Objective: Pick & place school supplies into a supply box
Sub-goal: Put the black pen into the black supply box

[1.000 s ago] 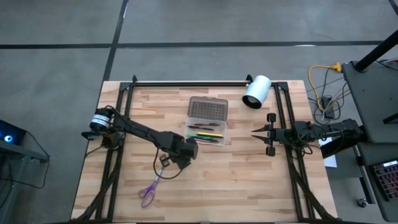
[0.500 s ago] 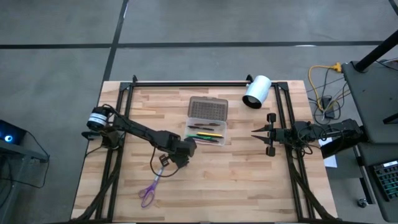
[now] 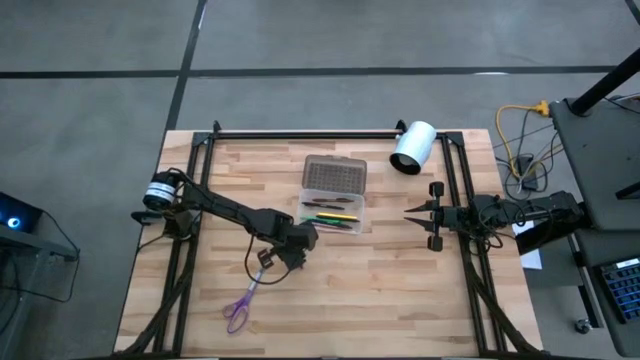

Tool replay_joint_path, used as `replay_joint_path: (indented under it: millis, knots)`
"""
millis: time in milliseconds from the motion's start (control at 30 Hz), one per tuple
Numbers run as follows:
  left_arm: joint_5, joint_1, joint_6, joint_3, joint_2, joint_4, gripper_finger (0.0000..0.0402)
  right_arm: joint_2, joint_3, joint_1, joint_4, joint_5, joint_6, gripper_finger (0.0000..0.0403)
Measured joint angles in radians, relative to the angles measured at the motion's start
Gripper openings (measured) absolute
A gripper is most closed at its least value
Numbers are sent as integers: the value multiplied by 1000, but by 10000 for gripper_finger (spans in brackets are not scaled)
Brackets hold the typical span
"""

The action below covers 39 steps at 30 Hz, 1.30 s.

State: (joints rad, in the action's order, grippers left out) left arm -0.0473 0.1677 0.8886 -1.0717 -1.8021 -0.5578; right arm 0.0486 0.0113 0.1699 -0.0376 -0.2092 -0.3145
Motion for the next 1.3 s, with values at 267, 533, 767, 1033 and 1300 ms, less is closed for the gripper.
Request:
replay_joint_path:
  millis: [267,533,767,1033,1300]
  knots:
    - [41,60,-11,-77,-5,14,8,0,0,0,0,0,0,68]
    - [244,151,-8,-148,-3,54,7,0,0,0,0,0,0,68]
    - [477,159,-45,-157,-2,198,7,0,0,0,0,0,0,68]
    - [674,151,-52,-145,-2,449,7,0,0,0,0,0,0,68]
    - [740,92,-130,-131,-1,554,7,0,0,0,0,0,0,68]
